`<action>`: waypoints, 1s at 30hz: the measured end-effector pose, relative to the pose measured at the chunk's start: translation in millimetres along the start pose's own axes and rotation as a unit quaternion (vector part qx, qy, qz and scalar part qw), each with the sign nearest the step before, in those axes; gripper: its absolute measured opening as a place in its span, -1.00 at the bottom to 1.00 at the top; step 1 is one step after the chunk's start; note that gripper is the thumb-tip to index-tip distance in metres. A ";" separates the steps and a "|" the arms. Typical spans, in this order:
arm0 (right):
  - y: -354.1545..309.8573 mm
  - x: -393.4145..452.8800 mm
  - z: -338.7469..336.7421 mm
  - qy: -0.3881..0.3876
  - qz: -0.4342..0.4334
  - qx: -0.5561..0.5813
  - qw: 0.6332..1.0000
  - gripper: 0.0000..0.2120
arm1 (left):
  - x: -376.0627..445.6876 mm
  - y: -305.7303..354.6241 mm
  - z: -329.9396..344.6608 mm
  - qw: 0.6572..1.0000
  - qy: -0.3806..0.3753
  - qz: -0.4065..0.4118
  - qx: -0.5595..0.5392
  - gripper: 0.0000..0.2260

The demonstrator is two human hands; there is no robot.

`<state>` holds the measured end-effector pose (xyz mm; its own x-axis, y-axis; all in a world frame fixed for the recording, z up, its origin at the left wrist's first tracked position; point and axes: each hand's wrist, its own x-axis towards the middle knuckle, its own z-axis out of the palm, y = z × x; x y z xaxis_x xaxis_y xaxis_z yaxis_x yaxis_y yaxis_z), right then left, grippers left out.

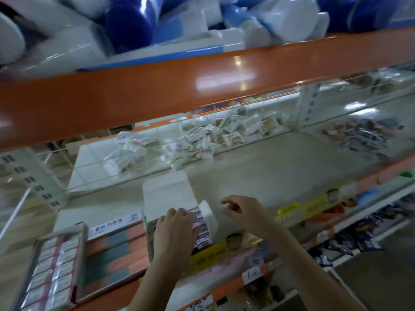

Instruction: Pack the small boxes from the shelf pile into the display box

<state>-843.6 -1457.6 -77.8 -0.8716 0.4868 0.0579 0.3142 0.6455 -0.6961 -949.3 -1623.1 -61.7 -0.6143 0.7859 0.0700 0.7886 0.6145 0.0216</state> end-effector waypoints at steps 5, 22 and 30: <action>30.0 -10.4 -48.0 0.047 0.021 -0.094 0.994 -0.70 | 44.1 42.9 -23.2 0.994 0.060 0.087 -0.041 -0.74; 244.7 -66.6 -282.5 0.097 0.199 -0.285 0.933 -0.56 | 191.4 404.9 2.2 0.951 0.045 0.291 -0.095 -0.67; 339.5 -62.6 -356.6 0.093 0.237 -0.241 0.936 -0.58 | 255.4 495.2 26.7 0.949 0.048 0.304 -0.073 -0.74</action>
<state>-548.2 -1059.1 -62.6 -0.5239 0.8515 -0.0211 0.8224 0.4992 -0.2731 -716.4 -1116.2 -59.8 -0.0450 0.9780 0.2037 0.9960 0.0280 0.0852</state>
